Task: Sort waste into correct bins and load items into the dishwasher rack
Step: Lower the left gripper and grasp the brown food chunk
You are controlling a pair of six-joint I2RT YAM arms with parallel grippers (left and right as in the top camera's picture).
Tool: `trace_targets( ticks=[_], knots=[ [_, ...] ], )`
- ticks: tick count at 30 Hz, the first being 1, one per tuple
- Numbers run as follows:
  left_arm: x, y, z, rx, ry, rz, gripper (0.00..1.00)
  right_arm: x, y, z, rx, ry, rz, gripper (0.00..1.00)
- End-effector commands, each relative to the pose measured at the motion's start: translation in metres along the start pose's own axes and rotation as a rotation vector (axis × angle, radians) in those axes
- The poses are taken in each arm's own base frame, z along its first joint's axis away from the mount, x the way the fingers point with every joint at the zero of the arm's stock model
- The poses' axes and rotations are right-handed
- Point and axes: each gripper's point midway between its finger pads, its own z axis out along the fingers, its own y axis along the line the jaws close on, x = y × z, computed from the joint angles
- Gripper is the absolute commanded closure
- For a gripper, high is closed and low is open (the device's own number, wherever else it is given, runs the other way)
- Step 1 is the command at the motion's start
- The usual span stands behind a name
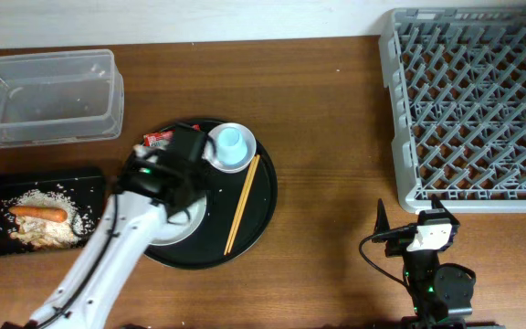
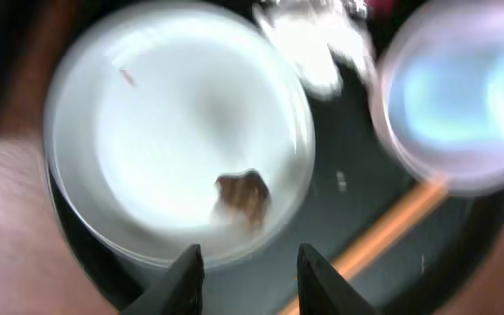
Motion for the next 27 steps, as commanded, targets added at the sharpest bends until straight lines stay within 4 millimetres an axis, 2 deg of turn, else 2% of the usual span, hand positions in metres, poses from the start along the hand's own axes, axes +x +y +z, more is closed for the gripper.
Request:
trace_targets(
  ticks=[1, 4, 8, 13, 17, 19, 23, 27],
  knots=[
    [-0.058, 0.040, 0.000, -0.062, -0.142, -0.160, 0.65, 0.003, 0.000, 0.000, 0.002, 0.002, -0.003, 0.02],
    [-0.093, 0.066, 0.005, -0.041, -0.186, -0.256, 0.65, 0.003, 0.000, 0.000, 0.002, 0.002, -0.003, 0.02],
    [-0.102, 0.082, 0.011, 0.031, -0.130, -0.337, 0.66, 0.003, 0.000, 0.000, 0.002, 0.002, -0.003, 0.02],
    [-0.099, 0.048, 0.022, 0.174, -0.073, -0.117, 0.62, 0.003, 0.000, 0.000, 0.002, 0.002, -0.003, 0.02],
    [-0.078, 0.026, 0.048, 0.196, 0.031, -0.013, 0.55, 0.003, 0.000, 0.000, 0.002, 0.002, -0.003, 0.02],
    [-0.060, 0.015, 0.072, 0.190, 0.114, 0.054, 0.48, 0.003, 0.000, 0.000, 0.002, 0.002, -0.003, 0.02],
    [-0.045, 0.013, 0.102, 0.156, 0.190, 0.085, 0.48, 0.003, 0.000, 0.000, 0.002, 0.002, -0.003, 0.02],
    [-0.050, 0.012, 0.112, 0.151, 0.166, 0.115, 0.48, 0.003, 0.000, 0.000, 0.002, 0.002, -0.003, 0.02]
  ],
)
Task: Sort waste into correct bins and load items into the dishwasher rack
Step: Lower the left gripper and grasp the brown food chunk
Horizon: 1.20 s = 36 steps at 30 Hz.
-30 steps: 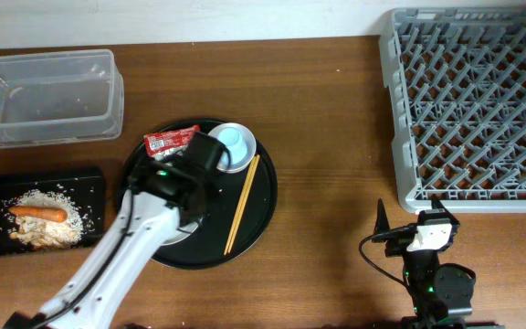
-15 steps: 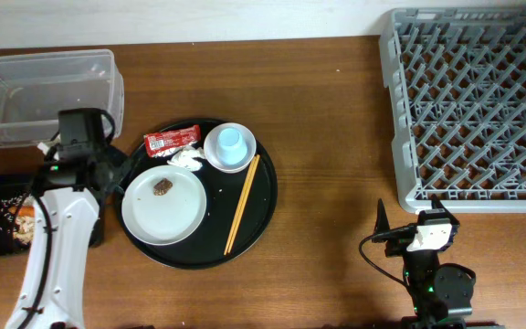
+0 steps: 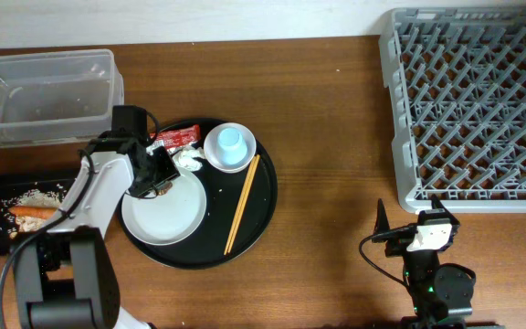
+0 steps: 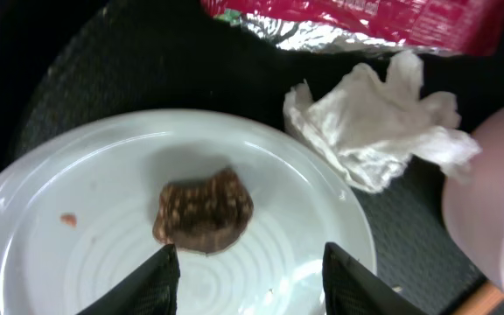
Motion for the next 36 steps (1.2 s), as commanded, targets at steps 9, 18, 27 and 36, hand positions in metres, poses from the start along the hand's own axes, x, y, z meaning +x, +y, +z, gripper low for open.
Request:
trace_targets(
  ticks=[9, 18, 27, 36],
  knots=[
    [-0.003, 0.008, 0.008, -0.048, -0.001, 0.050, 0.37, 0.003, 0.000, 0.000, 0.002, 0.002, -0.002, 0.02],
    [0.002, 0.023, 0.020, -0.129, 0.025, 0.052, 0.39, 0.003, 0.000, 0.000, 0.002, 0.002, -0.002, 0.02],
    [0.013, 0.010, 0.032, -0.181, 0.028, 0.086, 0.44, 0.003, 0.000, 0.000, 0.002, 0.002, -0.002, 0.02],
    [0.017, 0.017, 0.042, -0.216, 0.049, 0.063, 0.45, 0.003, 0.000, 0.000, 0.002, 0.002, -0.003, 0.02]
  ],
)
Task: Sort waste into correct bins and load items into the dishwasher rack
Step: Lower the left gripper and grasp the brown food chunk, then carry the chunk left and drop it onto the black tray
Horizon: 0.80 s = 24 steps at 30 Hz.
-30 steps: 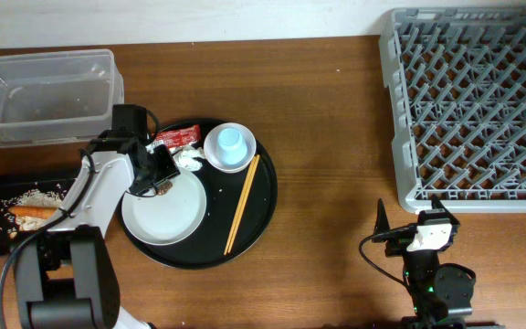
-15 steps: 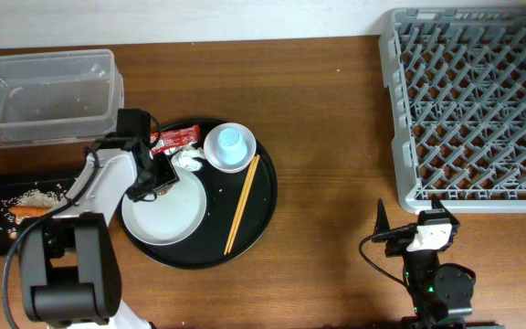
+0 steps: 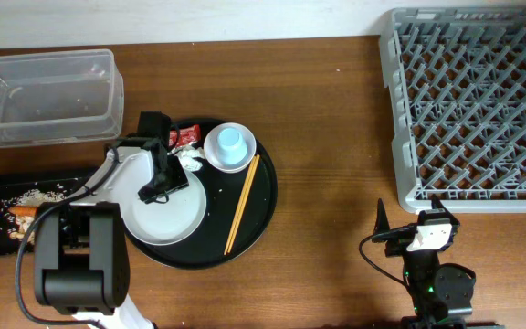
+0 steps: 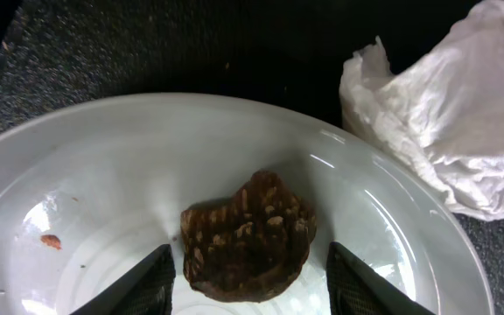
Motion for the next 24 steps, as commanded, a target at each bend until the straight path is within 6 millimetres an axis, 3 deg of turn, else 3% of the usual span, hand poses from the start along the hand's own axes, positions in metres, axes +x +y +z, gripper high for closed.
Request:
trace_targets(
  ticks=[1, 8, 11, 18, 24],
  knots=[
    [-0.002, 0.006, 0.006, -0.037, 0.000, -0.013, 0.45, 0.003, 0.000, 0.000, 0.002, 0.002, -0.003, 0.02],
    [-0.011, 0.004, 0.006, -0.036, -0.039, -0.017, 0.46, 0.003, 0.000, 0.000, 0.002, 0.002, -0.003, 0.02],
    [-0.011, 0.004, 0.006, -0.035, -0.039, -0.016, 0.55, 0.003, 0.000, 0.000, 0.002, 0.002, -0.003, 0.02],
    [-0.012, 0.004, 0.005, -0.032, -0.045, -0.018, 0.64, 0.003, 0.000, 0.000, 0.002, 0.002, -0.003, 0.02],
    [-0.024, 0.000, -0.021, -0.005, -0.098, -0.024, 0.65, 0.003, 0.000, 0.000, 0.002, 0.002, -0.003, 0.02]
  ],
)
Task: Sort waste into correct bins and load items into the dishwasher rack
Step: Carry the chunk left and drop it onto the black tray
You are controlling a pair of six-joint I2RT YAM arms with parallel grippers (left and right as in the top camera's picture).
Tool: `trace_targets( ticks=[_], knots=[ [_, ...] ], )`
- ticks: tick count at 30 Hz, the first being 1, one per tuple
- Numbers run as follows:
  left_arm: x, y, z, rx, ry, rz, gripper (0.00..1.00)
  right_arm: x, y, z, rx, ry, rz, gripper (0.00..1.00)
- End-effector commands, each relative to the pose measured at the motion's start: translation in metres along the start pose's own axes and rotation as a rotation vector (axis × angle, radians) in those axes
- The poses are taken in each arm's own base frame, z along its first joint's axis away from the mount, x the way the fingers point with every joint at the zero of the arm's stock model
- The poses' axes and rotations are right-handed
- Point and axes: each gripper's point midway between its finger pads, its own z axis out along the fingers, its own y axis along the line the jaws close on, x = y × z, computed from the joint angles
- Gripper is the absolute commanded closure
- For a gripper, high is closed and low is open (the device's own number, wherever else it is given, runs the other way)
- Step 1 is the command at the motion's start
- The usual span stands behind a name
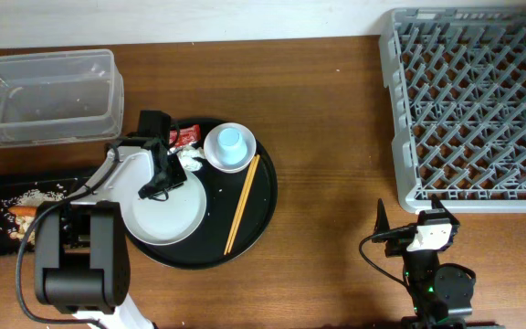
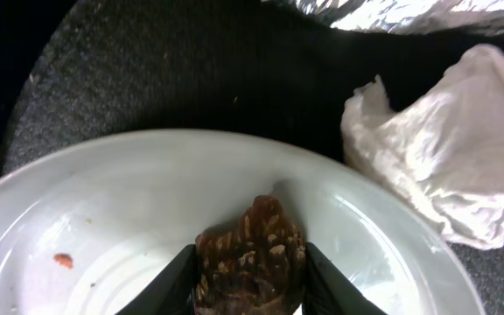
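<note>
My left gripper (image 2: 248,278) is shut on a brown piece of food (image 2: 250,254) that lies on the white plate (image 2: 103,210). The plate (image 1: 164,212) sits on the round black tray (image 1: 265,196). Beside it lie a crumpled white napkin (image 2: 436,166), a red and silver wrapper (image 1: 186,136), a white bowl with a blue cup (image 1: 230,146) and wooden chopsticks (image 1: 242,203). The grey dishwasher rack (image 1: 473,105) stands at the right. My right gripper (image 1: 407,236) rests near the front edge, and its jaws cannot be made out.
A clear plastic bin (image 1: 48,96) stands at the back left. Below it a black tray holds rice and a sausage. Bare wooden table (image 1: 336,137) lies between the round tray and the rack.
The left gripper's fingers stood apart on either side of the brown food piece; now they are pressed against it. The arm sits in the same spot overhead.
The left gripper was first open over the plate, blurred. Then it was open near the plate's upper edge with the brown piece below it. Later it was lower, its fingers either side of the piece, and now it is shut on it. The right arm stayed still.
</note>
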Motion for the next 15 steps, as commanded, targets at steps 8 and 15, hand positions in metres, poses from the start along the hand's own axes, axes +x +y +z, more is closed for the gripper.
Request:
trace_targets(
  ticks=[8, 15],
  knots=[
    [-0.062, 0.038, -0.092, 0.052, -0.253, -0.151, 0.64, 0.003, 0.000, 0.000, 0.002, 0.002, -0.002, 0.02],
    [-0.081, 0.128, -0.095, -0.012, -0.282, -0.380, 0.64, 0.003, 0.000, 0.000, 0.002, 0.002, -0.003, 0.02]
  ],
)
